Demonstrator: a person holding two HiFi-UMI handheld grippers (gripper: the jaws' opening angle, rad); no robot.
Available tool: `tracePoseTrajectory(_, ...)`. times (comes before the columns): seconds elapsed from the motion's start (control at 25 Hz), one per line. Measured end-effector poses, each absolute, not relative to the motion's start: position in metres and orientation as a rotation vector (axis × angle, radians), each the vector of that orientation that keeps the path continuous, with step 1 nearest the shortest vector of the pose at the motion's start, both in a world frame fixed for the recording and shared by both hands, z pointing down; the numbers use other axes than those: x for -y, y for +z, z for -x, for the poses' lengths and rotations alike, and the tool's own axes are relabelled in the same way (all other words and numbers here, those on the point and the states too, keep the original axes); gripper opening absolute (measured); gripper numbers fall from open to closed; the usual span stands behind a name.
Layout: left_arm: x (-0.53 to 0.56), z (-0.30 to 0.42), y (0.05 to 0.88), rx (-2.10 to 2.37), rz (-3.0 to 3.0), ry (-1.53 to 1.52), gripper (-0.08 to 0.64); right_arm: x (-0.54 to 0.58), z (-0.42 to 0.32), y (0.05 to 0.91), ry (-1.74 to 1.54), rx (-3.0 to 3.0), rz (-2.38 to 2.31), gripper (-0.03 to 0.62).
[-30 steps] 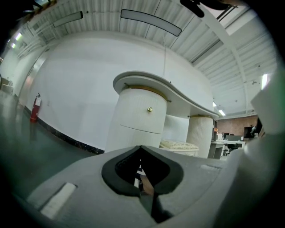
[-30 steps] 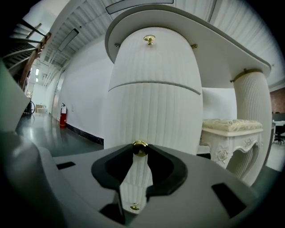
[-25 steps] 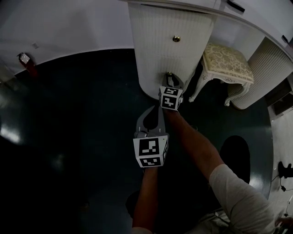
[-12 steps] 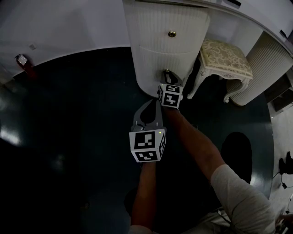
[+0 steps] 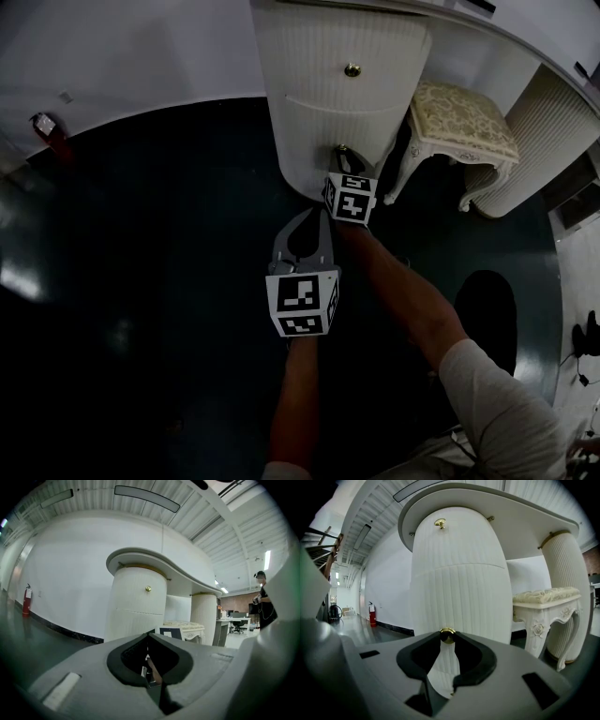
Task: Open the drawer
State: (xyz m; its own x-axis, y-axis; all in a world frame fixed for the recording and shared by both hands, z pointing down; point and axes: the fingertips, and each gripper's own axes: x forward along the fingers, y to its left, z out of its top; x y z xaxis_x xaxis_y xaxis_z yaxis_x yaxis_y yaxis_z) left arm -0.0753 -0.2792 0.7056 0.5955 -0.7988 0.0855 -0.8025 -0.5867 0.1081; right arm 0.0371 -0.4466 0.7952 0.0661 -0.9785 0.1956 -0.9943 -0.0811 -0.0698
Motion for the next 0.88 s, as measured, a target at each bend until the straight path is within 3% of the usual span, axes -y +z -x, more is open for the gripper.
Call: tracePoseTrajectory(0.88,0.272,0.091,0.713,1.387,-2.696,0.113,0.011,0.406,-0.023,0.794,0.241,2.144,-2.259,0.103)
